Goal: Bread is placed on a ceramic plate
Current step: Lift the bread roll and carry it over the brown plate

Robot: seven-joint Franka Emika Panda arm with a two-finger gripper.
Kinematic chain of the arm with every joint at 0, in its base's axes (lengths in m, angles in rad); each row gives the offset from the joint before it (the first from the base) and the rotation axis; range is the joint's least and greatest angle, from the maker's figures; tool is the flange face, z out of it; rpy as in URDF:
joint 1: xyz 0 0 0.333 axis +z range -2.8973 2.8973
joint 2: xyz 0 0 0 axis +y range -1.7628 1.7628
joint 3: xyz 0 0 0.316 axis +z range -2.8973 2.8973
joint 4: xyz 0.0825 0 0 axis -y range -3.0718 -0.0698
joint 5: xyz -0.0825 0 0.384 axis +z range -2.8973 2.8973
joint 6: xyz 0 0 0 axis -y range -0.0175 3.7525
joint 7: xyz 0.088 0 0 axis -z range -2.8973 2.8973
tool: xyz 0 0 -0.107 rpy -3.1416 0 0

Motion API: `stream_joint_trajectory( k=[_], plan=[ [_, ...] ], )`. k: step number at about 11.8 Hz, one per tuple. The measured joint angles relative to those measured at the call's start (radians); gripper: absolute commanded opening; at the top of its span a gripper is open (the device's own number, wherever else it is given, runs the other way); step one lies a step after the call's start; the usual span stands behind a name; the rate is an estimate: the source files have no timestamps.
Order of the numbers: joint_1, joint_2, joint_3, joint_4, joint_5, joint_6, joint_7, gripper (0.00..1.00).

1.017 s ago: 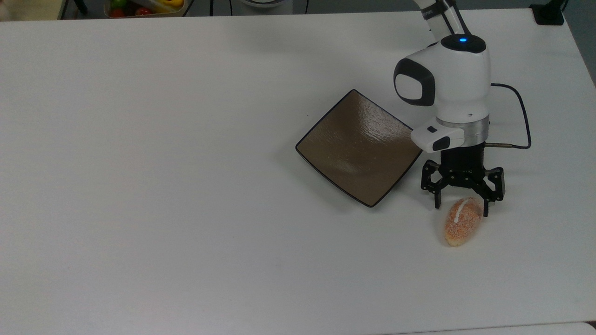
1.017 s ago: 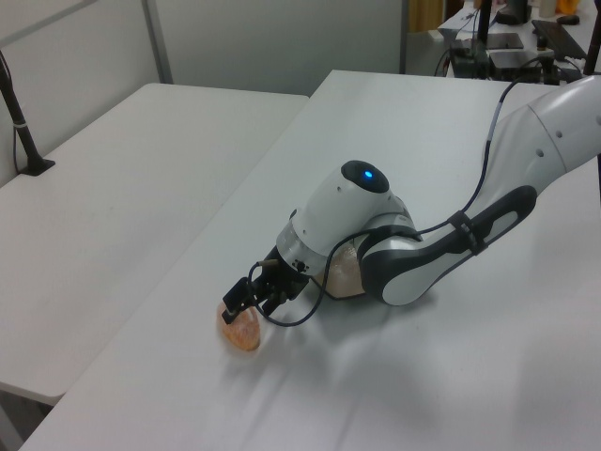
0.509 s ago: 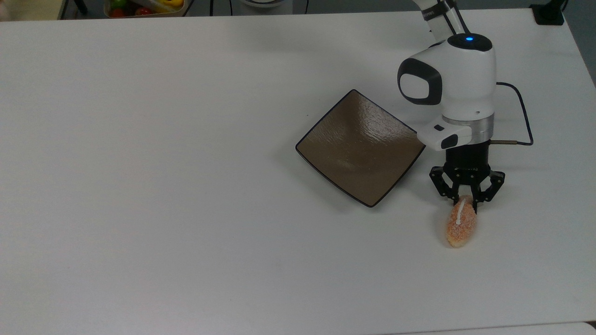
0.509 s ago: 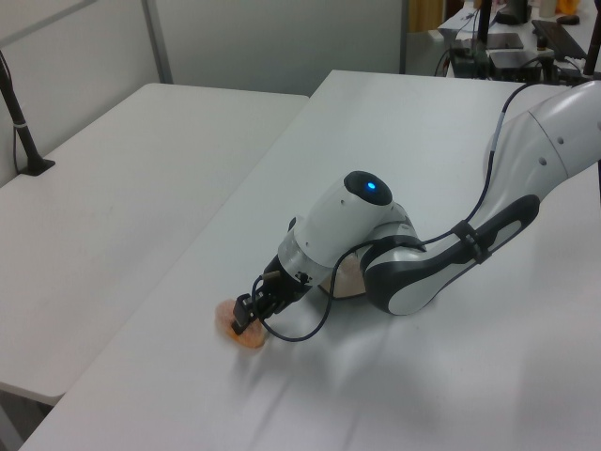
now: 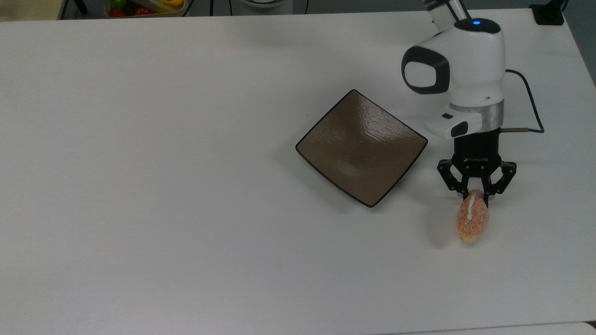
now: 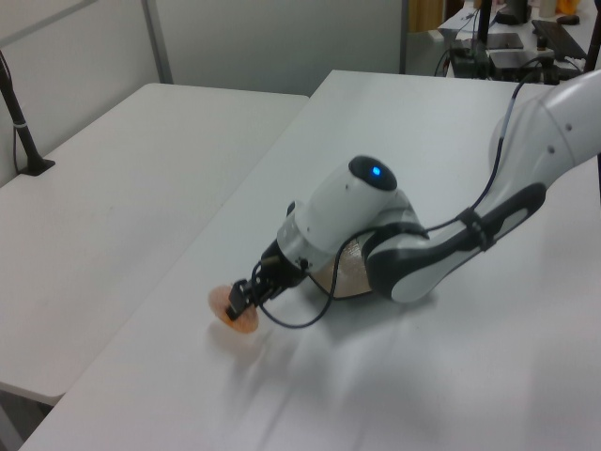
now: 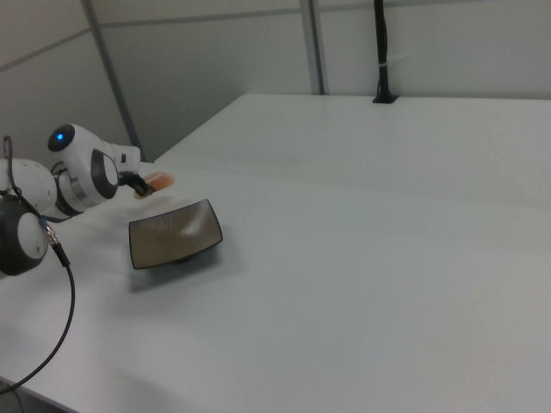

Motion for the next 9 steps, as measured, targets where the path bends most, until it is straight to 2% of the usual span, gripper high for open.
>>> stream_joint_trajectory(
  k=[5, 9],
  plan=[
    [-0.018, -0.253, 0.003, -0.255, -0.043, 0.000, -0.025, 0.35],
    [-0.059, -0.483, 0.031, -0.538, -0.044, -0.084, -0.135, 0.36]
  ],
)
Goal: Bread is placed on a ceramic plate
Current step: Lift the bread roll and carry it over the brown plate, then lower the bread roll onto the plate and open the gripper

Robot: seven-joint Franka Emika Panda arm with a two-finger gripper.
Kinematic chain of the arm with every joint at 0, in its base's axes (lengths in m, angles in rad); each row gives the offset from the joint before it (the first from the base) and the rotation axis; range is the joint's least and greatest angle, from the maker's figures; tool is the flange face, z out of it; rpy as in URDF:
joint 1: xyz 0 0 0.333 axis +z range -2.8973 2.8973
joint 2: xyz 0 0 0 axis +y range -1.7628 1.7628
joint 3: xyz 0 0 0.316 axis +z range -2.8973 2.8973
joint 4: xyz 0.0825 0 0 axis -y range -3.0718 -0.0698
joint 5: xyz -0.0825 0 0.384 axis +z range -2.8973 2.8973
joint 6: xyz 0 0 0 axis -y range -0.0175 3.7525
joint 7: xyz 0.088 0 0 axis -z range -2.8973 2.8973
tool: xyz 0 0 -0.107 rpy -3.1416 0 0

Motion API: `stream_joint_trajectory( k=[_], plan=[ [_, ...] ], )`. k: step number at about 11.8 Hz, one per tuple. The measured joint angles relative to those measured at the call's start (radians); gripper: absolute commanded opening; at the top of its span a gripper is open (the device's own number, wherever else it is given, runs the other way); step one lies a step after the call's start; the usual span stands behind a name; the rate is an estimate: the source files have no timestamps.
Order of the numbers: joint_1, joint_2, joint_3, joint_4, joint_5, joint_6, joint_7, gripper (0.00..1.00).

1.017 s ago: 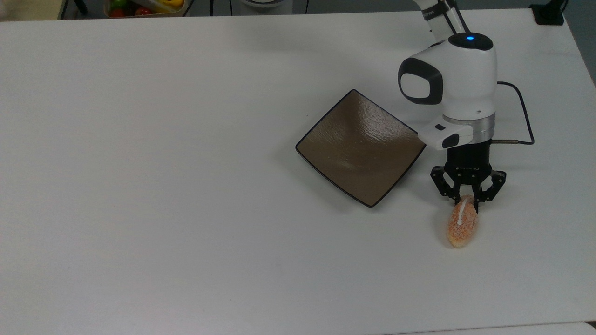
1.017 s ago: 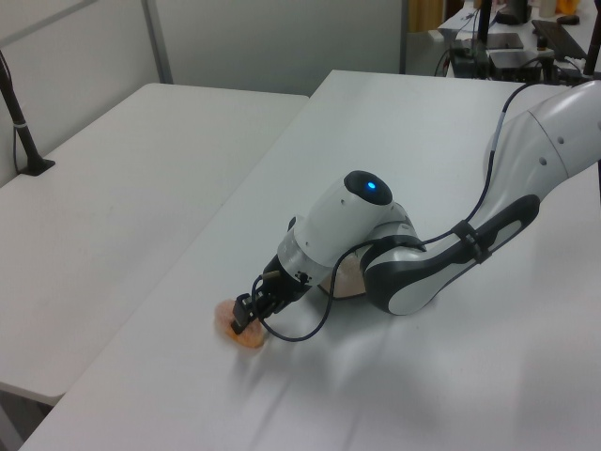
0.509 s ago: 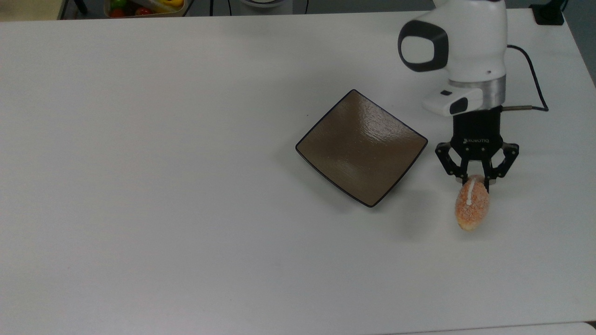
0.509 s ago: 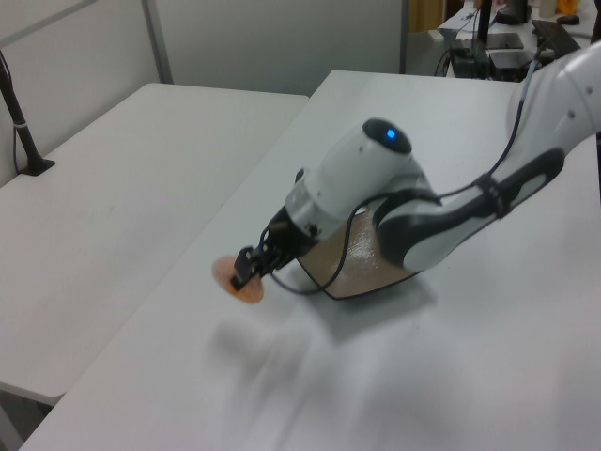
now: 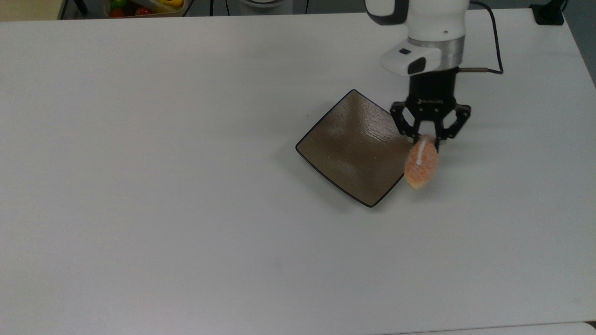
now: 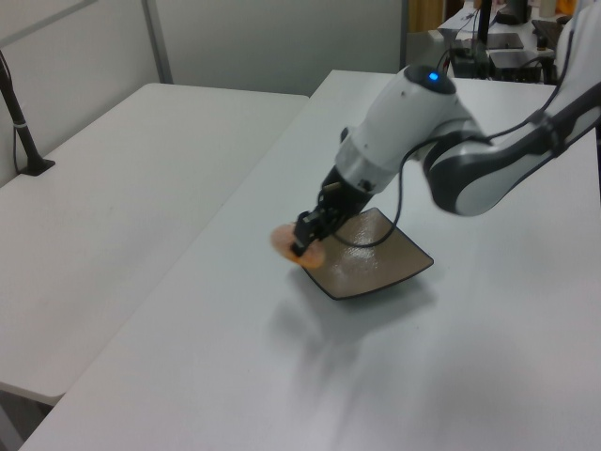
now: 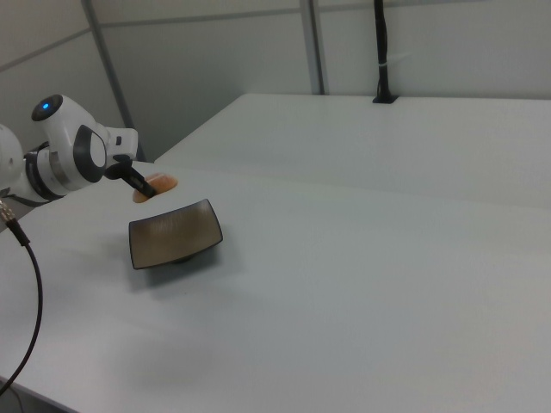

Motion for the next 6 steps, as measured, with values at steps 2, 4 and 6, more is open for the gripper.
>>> stream_joint_trajectory(
  k=[2, 4, 6],
  plan=[
    [-0.022, -0.119, 0.001, -0.136, 0.000, -0.036, -0.030, 0.36],
    [-0.036, -0.183, 0.002, -0.232, 0.000, -0.045, -0.054, 0.36],
    [-0.044, -0.176, 0.002, -0.267, 0.000, -0.050, -0.062, 0.58]
  ],
)
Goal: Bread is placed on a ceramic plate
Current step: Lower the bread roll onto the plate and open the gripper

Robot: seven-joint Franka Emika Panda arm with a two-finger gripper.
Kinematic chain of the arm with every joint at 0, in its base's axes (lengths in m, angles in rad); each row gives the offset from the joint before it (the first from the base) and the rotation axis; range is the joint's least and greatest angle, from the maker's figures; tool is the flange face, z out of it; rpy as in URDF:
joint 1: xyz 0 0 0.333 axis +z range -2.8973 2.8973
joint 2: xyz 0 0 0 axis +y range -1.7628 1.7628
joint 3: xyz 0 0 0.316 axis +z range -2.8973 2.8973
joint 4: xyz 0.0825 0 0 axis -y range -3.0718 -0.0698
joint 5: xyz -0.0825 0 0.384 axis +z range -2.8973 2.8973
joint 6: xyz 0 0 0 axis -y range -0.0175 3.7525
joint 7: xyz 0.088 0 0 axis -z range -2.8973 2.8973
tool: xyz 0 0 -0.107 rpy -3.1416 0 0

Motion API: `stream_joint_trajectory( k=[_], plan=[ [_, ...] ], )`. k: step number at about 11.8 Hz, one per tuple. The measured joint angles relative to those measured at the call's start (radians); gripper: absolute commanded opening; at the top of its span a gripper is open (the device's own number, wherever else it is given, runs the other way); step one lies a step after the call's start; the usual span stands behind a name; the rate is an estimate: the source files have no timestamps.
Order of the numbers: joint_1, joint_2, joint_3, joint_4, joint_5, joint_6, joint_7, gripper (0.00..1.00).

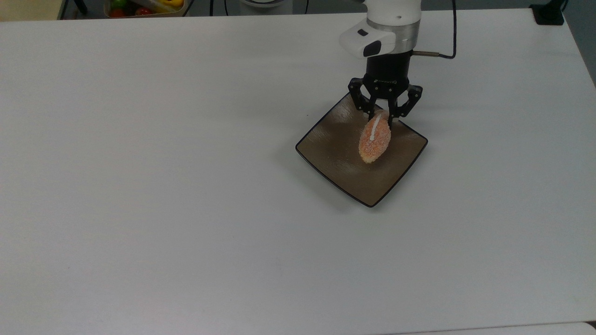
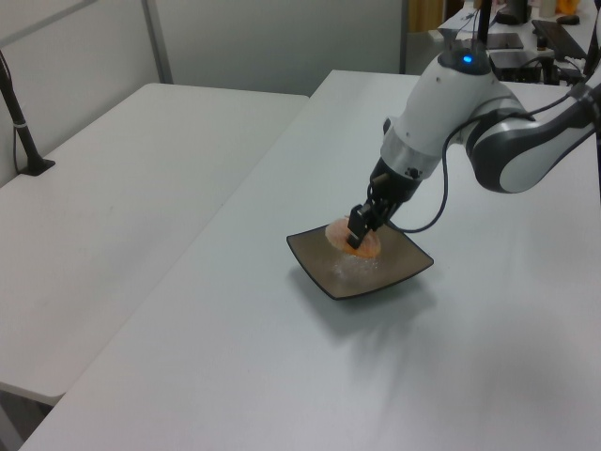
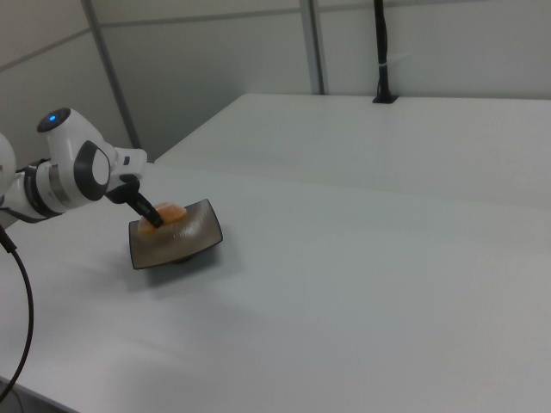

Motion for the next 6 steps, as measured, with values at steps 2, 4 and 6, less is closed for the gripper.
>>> stream_joint_trajectory(
  k=[2, 4, 6],
  plan=[
    [-0.004, 0.028, 0.001, -0.005, 0.000, 0.000, -0.001, 1.00],
    [-0.004, 0.057, 0.003, -0.003, 0.000, 0.000, -0.001, 1.00],
    [-0.004, 0.062, 0.006, 0.001, 0.000, 0.000, -0.001, 1.00]
  ],
)
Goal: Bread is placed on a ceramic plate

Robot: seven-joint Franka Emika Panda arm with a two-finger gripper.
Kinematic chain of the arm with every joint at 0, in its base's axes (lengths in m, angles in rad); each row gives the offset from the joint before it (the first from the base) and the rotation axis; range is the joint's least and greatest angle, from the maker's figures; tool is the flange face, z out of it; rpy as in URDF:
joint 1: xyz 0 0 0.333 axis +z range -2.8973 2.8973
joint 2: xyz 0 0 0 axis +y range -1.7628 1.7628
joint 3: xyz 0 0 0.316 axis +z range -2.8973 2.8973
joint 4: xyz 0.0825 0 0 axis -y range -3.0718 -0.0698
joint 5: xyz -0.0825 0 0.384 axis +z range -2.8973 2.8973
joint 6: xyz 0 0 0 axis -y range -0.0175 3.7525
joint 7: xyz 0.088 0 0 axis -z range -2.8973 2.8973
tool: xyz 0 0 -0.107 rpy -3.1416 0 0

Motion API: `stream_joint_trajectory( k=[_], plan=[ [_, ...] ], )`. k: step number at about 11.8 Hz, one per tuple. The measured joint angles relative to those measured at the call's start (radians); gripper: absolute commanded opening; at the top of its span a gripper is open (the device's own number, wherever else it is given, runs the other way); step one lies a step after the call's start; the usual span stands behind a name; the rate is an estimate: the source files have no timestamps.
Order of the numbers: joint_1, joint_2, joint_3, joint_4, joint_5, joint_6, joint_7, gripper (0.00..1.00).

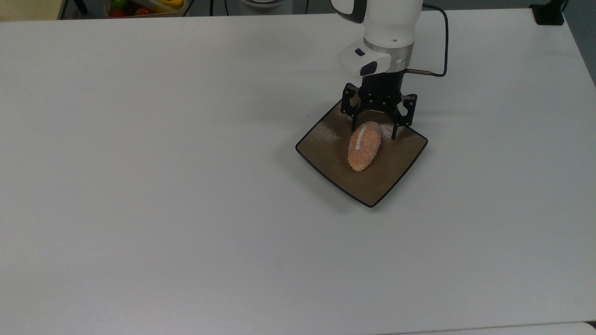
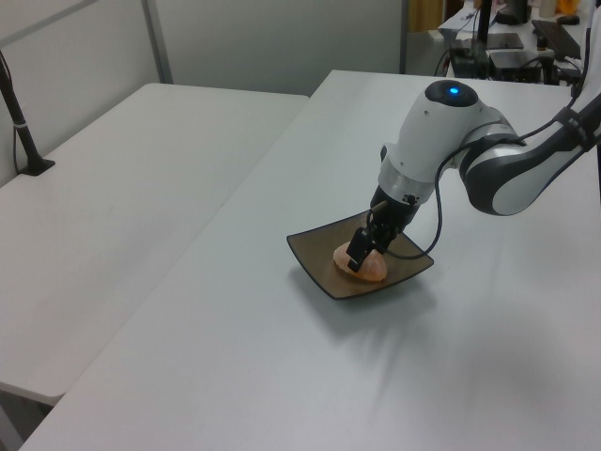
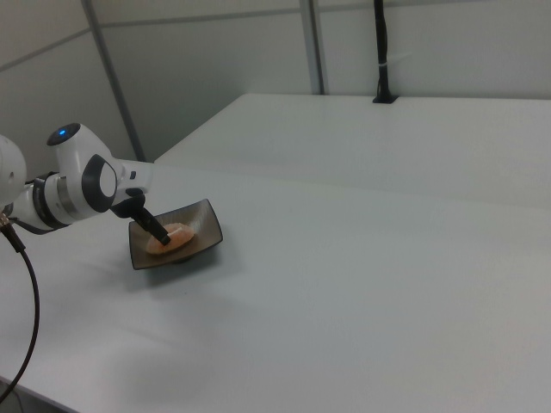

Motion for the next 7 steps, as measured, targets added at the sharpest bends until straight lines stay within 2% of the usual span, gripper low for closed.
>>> stream_joint_trajectory(
  k=[4, 7],
  plan=[
    [-0.003, -0.002, 0.001, 0.018, 0.000, 0.000, -0.003, 1.00],
    [-0.019, -0.043, 0.001, 0.057, 0.015, -0.180, -0.106, 1.00]
  ],
)
